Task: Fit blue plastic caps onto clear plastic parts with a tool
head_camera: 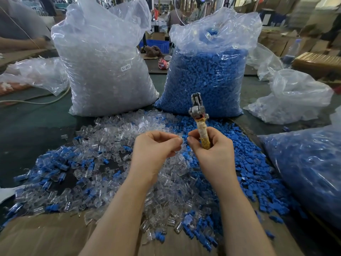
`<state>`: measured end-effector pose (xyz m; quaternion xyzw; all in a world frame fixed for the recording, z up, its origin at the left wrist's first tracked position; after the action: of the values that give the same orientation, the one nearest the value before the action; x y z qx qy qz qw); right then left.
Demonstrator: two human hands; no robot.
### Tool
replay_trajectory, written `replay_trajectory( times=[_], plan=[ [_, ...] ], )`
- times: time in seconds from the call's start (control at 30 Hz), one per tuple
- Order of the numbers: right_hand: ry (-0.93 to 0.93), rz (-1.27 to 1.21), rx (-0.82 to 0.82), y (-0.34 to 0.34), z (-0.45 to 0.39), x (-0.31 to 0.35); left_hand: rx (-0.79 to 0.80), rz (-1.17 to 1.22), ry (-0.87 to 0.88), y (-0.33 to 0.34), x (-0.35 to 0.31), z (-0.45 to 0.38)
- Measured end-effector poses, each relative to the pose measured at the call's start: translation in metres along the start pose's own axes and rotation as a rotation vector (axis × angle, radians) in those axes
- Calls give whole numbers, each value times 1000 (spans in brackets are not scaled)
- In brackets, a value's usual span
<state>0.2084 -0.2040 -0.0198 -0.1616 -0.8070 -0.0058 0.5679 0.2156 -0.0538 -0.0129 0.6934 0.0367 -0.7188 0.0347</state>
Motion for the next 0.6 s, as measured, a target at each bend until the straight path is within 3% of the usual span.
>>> replay_trajectory(
  times=[0.6],
  plan=[
    [31,53,-52,3,2,4,4,-37,79,7,-8,6]
  ],
)
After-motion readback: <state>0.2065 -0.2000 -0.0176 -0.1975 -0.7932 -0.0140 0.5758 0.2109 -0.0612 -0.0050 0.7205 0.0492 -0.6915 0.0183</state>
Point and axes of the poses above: each hand's wrist, its own z-axis away from the middle knuckle, its own y-axis out of the palm, x = y × z, the point moved 3 cm from there along -z, towards the middle knuckle, and after that the axes turned 3 degrees about -z, right-handed, at the moved point
